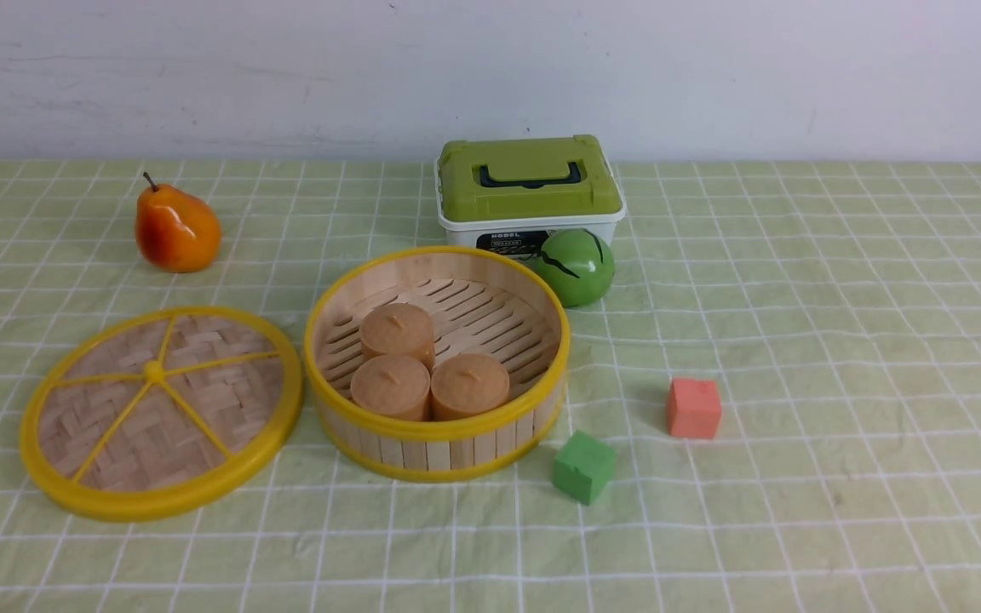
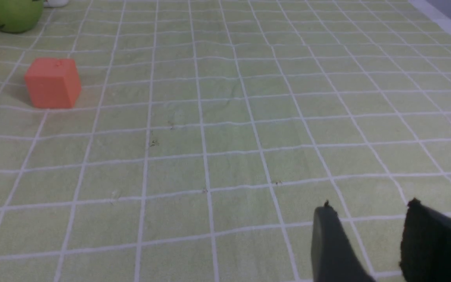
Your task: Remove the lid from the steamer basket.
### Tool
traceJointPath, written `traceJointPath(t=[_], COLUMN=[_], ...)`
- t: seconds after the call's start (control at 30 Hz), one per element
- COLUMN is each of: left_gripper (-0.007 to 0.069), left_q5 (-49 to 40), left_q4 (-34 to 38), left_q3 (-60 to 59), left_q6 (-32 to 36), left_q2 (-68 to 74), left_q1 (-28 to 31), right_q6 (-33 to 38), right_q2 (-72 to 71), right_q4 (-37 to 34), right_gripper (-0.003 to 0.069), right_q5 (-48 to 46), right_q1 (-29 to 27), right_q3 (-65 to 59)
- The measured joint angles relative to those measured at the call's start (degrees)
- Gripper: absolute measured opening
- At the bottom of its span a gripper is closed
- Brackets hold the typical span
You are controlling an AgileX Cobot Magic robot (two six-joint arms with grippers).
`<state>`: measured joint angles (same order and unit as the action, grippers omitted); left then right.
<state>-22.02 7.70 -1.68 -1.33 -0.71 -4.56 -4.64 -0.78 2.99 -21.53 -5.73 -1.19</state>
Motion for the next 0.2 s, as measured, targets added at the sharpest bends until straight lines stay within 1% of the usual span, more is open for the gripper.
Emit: traceJointPath(t=[0.2], left_gripper=[0.0053], left_q5=[0.0], left_q4=[0.0], left_q3=[0.0], left_q6=[0.0], left_q2=[0.0], left_q1=[0.0], right_q6=[0.0], right_q2=[0.0], right_q4=[0.0], right_gripper=[0.0241], right_q5=[0.0], right_q1=[0.0], right_q3=[0.0])
